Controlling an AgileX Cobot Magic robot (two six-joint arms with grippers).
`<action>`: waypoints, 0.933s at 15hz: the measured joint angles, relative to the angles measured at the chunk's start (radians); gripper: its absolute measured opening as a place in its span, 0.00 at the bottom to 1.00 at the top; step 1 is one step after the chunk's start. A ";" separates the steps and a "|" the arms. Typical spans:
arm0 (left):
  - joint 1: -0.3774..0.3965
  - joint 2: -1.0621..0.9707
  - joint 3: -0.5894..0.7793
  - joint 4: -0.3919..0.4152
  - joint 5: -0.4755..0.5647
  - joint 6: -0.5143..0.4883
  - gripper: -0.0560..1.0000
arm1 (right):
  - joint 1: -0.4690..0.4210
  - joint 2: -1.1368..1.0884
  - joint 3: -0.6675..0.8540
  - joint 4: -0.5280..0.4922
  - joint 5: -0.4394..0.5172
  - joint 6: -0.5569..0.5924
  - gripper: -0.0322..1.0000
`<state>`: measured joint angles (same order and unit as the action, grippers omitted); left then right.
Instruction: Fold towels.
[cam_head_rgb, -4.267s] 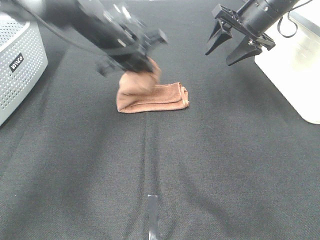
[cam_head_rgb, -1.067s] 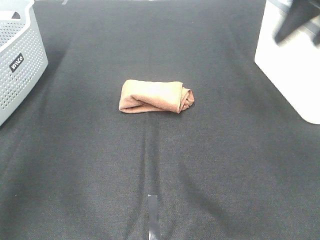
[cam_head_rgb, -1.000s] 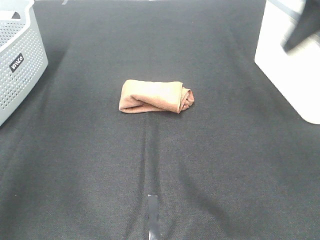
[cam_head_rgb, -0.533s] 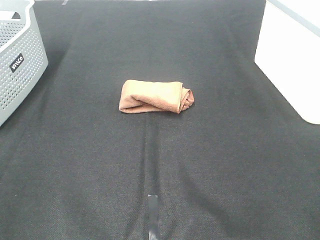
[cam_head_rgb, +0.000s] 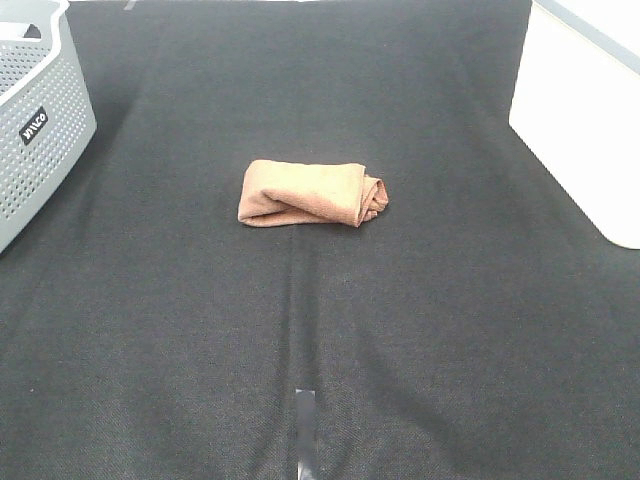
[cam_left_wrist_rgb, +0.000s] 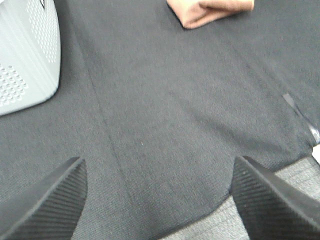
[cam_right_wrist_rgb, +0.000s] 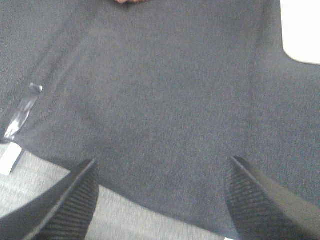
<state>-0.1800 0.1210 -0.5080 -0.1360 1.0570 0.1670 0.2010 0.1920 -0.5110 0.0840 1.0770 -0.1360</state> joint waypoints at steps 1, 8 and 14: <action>0.000 0.000 0.002 0.003 0.000 0.004 0.77 | 0.000 -0.006 -0.001 0.000 -0.004 0.000 0.68; 0.000 0.000 0.007 0.018 -0.001 -0.003 0.77 | 0.000 -0.008 -0.001 0.000 -0.005 0.000 0.68; 0.034 0.000 0.007 0.019 -0.001 -0.004 0.77 | -0.021 -0.015 -0.001 0.003 -0.005 0.000 0.68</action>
<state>-0.1460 0.1210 -0.5010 -0.1170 1.0560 0.1630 0.1800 0.1770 -0.5120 0.0870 1.0720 -0.1360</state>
